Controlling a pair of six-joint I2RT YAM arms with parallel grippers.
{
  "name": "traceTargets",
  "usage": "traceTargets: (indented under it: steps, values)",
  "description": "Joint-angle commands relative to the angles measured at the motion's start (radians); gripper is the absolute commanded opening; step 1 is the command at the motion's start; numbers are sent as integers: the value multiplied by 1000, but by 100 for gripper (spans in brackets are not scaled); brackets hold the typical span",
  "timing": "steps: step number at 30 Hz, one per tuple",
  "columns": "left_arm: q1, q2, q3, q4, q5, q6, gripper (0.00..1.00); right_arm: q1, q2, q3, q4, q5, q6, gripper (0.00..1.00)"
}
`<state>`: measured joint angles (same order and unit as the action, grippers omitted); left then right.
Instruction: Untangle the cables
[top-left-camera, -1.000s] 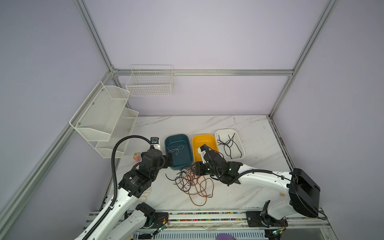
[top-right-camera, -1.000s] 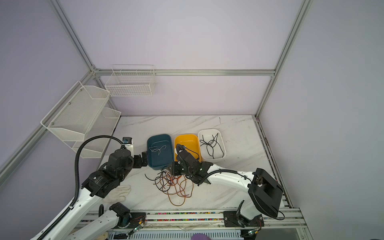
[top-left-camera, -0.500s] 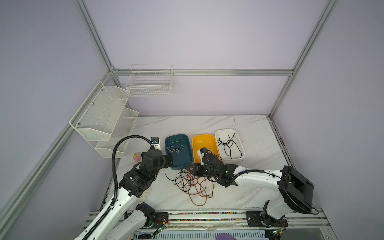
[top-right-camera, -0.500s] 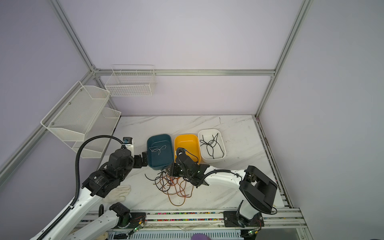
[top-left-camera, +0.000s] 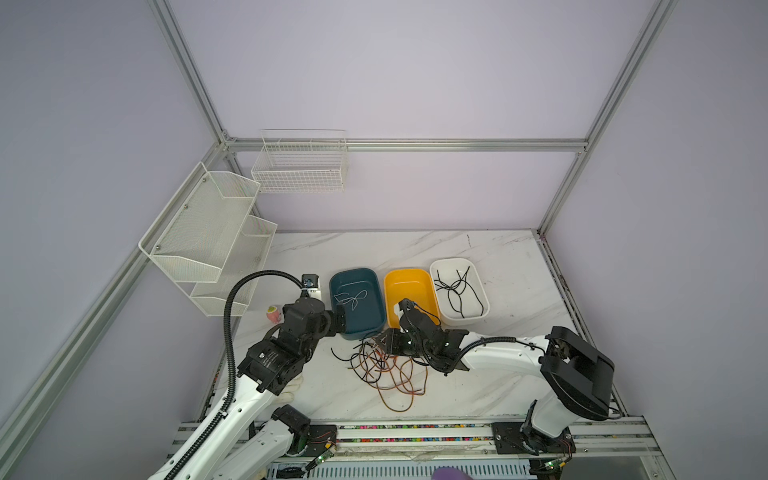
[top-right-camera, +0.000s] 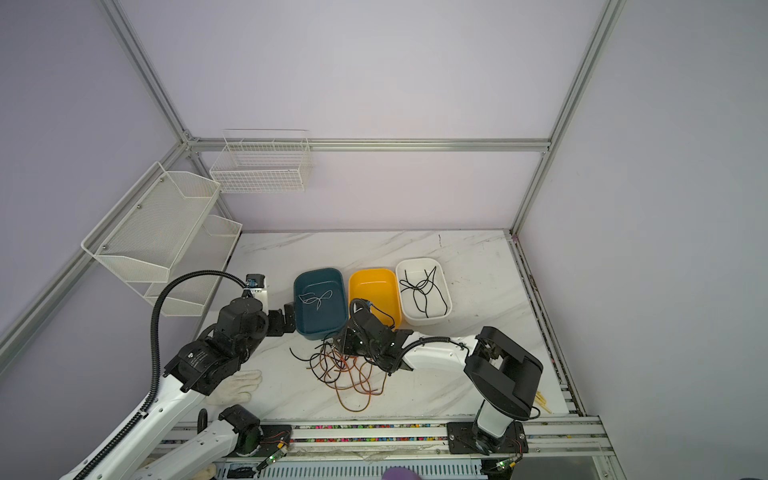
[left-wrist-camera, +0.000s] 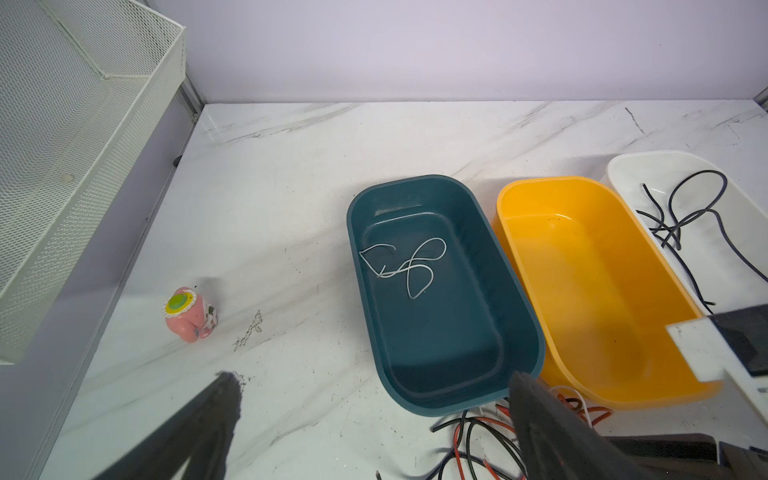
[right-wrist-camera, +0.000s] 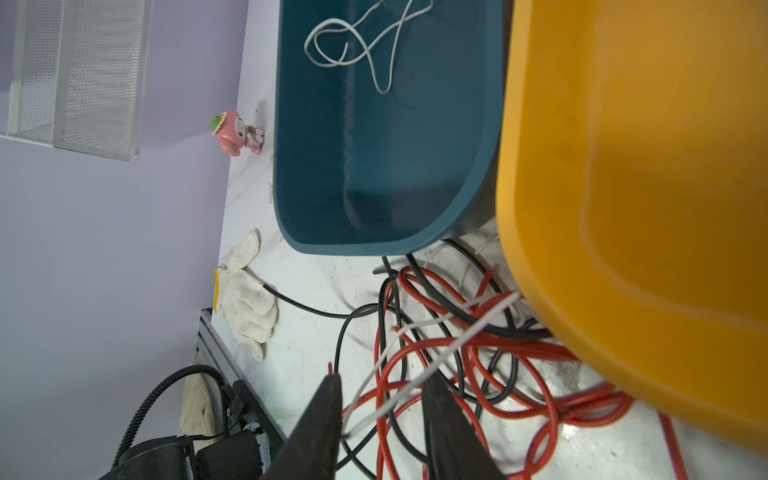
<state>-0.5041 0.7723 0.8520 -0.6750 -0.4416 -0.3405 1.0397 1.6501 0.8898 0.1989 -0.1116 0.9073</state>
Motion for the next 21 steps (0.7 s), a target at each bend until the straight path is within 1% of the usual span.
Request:
traceTargets:
  steps: [1, 5, 13, 17, 21]
  values:
    - [6, -5, -39, 31, 3, -2, 100, 5, 11, 19, 35, 11, 5, 28]
    - [5, -5, -39, 32, 3, -3, 100, 5, -1, 25, 37, 8, -9, 17]
    - [6, -5, -39, 32, 7, 0, 100, 6, -71, 40, -23, 30, -53, 2]
    - [6, -5, -38, 32, 8, 0, 100, 6, -108, 67, -60, 16, -100, 0]
    - [5, -4, -39, 32, 10, 0, 100, 13, -111, 134, -178, 20, -191, 0]
